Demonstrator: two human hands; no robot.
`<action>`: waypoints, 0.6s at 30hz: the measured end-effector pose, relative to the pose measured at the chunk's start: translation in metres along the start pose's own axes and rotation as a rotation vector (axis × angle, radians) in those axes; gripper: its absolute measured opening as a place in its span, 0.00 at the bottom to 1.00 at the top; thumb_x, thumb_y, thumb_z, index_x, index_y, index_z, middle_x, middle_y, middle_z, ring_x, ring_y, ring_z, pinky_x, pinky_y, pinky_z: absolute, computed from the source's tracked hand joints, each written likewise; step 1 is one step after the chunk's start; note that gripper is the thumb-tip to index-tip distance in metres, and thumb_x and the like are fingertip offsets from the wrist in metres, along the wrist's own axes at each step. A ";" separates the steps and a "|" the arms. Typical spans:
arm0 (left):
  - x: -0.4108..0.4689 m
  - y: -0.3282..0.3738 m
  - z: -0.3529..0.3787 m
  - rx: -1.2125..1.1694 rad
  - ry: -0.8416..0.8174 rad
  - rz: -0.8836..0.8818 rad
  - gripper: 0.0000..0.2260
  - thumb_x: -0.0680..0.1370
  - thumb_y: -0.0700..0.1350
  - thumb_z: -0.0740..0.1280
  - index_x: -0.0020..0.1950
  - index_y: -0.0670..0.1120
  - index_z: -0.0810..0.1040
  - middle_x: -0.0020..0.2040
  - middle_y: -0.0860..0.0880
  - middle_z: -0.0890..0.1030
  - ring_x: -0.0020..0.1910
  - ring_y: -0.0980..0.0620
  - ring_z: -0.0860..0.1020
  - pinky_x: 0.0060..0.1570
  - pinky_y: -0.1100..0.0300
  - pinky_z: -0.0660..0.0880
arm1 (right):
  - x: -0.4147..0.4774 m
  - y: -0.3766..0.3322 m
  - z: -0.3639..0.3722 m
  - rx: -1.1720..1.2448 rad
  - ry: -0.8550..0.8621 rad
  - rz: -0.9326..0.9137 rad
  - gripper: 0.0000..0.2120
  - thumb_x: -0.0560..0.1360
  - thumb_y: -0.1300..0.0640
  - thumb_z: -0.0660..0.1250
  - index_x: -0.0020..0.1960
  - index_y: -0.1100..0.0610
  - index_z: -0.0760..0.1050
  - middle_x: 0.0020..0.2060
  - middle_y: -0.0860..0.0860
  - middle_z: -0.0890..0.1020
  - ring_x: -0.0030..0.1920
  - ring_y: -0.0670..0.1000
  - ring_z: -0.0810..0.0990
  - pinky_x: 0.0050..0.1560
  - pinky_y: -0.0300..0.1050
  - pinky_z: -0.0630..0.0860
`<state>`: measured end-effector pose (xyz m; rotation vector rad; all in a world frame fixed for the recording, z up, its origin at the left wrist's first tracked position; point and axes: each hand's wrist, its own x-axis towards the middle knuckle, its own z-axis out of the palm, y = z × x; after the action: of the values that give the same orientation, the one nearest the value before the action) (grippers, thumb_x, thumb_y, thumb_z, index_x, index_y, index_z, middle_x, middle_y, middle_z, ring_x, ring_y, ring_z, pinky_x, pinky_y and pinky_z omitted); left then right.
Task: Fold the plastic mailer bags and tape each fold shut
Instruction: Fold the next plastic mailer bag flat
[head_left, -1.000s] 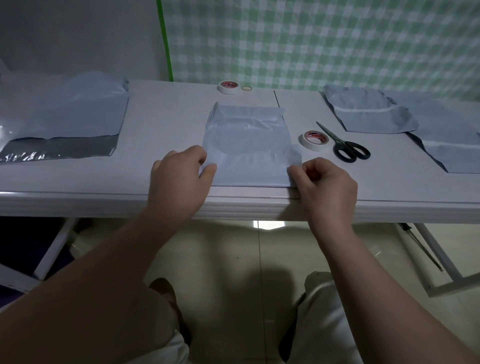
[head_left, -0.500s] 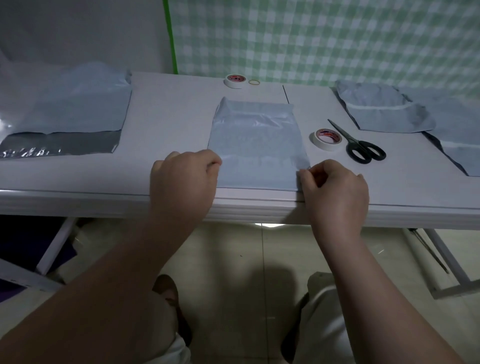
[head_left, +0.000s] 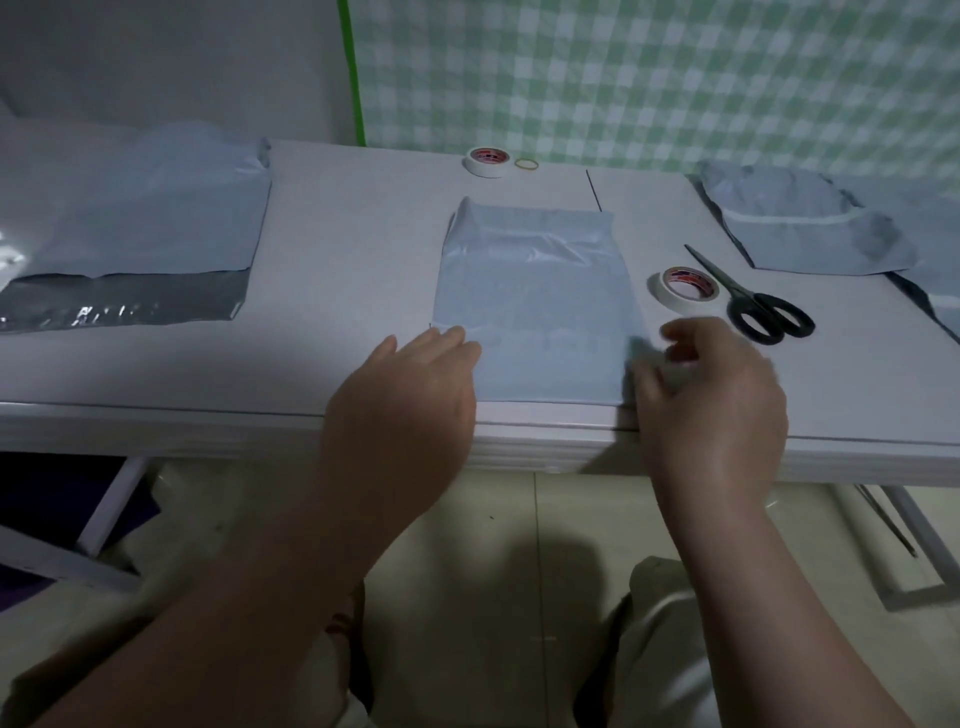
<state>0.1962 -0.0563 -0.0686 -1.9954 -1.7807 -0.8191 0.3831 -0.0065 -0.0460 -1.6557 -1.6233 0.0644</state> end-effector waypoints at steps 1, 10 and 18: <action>-0.001 0.000 0.000 0.001 -0.007 0.000 0.11 0.73 0.34 0.62 0.50 0.39 0.82 0.53 0.41 0.83 0.53 0.43 0.82 0.52 0.50 0.76 | 0.000 -0.003 0.002 -0.014 0.047 -0.081 0.11 0.70 0.62 0.70 0.53 0.58 0.78 0.47 0.57 0.81 0.51 0.53 0.70 0.60 0.60 0.71; 0.007 -0.001 -0.007 0.039 -0.150 -0.043 0.15 0.76 0.40 0.54 0.51 0.42 0.80 0.54 0.44 0.82 0.52 0.42 0.80 0.48 0.48 0.73 | 0.001 -0.054 0.036 0.125 -0.522 -0.536 0.14 0.74 0.57 0.59 0.54 0.51 0.81 0.54 0.48 0.81 0.57 0.55 0.78 0.54 0.51 0.77; 0.006 -0.006 -0.013 0.139 -0.350 -0.224 0.21 0.76 0.53 0.53 0.65 0.50 0.76 0.66 0.47 0.76 0.66 0.42 0.72 0.62 0.41 0.67 | -0.009 -0.044 0.033 -0.057 -0.558 -0.498 0.19 0.79 0.52 0.55 0.68 0.51 0.72 0.69 0.47 0.71 0.72 0.51 0.66 0.71 0.47 0.57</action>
<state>0.1880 -0.0588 -0.0554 -1.9632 -2.2204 -0.4064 0.3272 -0.0045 -0.0482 -1.2879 -2.4402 0.2449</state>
